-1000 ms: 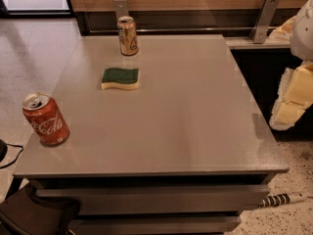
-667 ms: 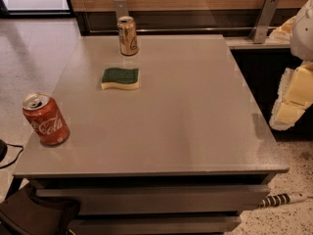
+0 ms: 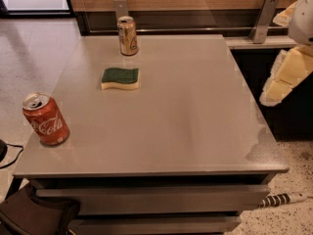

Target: Move orange can near coke can

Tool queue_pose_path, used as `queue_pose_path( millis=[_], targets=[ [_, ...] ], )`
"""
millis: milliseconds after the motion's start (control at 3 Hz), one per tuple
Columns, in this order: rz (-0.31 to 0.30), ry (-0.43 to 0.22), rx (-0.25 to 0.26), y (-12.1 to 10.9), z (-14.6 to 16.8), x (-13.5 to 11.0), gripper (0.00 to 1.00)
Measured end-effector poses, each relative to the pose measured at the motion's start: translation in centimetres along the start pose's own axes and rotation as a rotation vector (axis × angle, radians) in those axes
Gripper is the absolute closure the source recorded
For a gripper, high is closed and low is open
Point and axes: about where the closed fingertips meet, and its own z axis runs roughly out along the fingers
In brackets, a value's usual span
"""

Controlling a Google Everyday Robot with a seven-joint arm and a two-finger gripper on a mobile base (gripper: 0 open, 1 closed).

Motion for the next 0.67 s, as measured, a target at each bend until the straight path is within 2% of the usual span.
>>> queue_pose_path(
  millis=[333,667],
  targets=[
    [0.157,-0.102,0.061,-2.8,3.3,-2.0,0.00],
    [0.272,-0.236,0.085,-4.4,7.1,-3.9,0.00]
  ],
)
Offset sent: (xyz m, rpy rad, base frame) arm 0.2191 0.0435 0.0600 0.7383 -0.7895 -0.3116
